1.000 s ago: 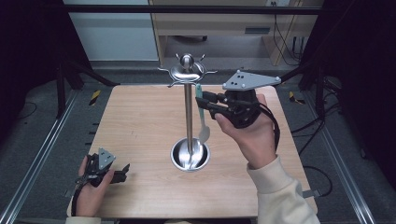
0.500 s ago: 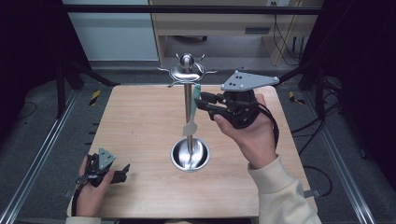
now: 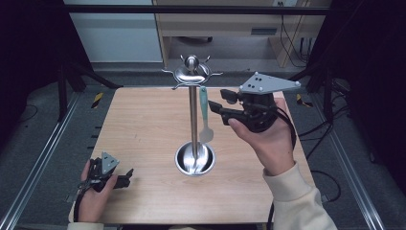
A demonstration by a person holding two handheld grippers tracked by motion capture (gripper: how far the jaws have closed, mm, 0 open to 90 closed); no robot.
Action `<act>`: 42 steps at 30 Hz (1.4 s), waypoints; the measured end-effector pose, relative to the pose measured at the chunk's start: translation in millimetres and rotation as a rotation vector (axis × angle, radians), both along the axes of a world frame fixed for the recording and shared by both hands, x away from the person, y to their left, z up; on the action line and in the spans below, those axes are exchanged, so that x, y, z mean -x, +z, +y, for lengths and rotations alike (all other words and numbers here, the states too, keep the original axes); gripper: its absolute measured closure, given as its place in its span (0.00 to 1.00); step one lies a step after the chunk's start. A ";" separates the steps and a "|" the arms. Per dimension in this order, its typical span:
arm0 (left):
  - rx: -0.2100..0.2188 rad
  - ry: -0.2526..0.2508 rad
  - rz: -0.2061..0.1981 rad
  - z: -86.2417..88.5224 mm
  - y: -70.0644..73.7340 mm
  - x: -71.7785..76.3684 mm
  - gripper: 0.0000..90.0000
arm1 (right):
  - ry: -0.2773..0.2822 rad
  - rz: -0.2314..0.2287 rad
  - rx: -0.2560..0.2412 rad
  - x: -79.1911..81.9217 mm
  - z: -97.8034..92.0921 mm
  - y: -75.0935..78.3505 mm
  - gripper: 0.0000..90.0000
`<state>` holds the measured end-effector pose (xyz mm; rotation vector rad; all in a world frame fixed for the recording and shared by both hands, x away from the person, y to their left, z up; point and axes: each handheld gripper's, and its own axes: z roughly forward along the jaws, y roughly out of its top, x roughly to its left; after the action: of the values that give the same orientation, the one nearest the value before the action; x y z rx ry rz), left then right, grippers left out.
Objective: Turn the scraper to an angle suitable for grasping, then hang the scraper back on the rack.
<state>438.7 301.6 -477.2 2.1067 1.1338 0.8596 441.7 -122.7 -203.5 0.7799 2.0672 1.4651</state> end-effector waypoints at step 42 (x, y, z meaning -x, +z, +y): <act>0.001 0.005 -0.009 0.4 0.6 -0.2 0.04 | -0.225 -0.090 -0.033 4.0 -71.5 -41.6 0.10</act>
<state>438.9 302.1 -476.6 2.0980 1.1356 0.8701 437.7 -194.2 -245.1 0.9099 1.8282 1.3863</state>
